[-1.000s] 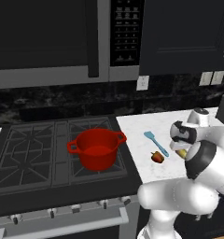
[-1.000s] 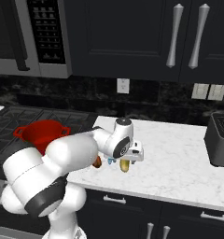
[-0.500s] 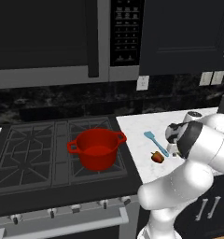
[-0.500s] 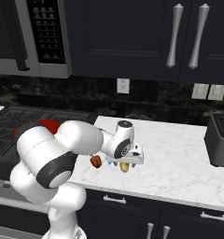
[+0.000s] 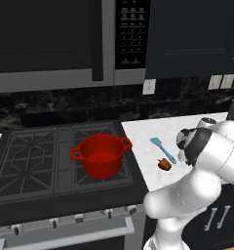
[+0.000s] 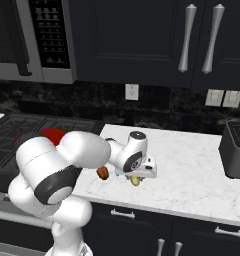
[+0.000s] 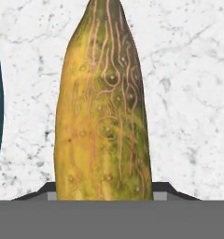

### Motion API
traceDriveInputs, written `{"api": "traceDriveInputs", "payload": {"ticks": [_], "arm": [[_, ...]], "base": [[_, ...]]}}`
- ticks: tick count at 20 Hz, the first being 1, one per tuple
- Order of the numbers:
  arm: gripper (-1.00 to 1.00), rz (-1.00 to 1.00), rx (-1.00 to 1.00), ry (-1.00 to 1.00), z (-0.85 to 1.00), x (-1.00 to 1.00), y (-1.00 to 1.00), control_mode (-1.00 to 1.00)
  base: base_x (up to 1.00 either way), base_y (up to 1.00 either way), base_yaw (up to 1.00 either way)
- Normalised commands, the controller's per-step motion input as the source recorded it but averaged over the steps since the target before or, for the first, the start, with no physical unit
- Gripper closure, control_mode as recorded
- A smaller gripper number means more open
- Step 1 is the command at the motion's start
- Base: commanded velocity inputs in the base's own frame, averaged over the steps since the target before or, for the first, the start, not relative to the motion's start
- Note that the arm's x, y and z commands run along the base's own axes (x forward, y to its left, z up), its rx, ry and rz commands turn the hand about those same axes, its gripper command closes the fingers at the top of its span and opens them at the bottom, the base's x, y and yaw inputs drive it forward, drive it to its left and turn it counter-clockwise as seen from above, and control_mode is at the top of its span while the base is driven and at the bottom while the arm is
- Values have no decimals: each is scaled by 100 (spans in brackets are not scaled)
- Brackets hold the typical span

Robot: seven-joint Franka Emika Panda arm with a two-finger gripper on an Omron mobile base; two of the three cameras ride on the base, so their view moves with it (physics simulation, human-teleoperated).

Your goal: Put the bell pepper and cucumber in the pot. Retrieve the spatula and lightly stir the vegetables in the pot.

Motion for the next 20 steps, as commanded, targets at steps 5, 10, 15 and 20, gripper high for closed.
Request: {"api": "traceDriveInputs", "payload": {"ticks": [5,10,15,20], "arm": [[100,0,3,-28,83,-66,27,-100],[100,0,1,-23,100,-38,93,-100],[100,4,0,-10,100,-22,100,-100],[100,5,2,-6,100,-18,100,-100]], "base": [[0,0,0],[0,0,0],[0,0,0],[0,0,0]]}}
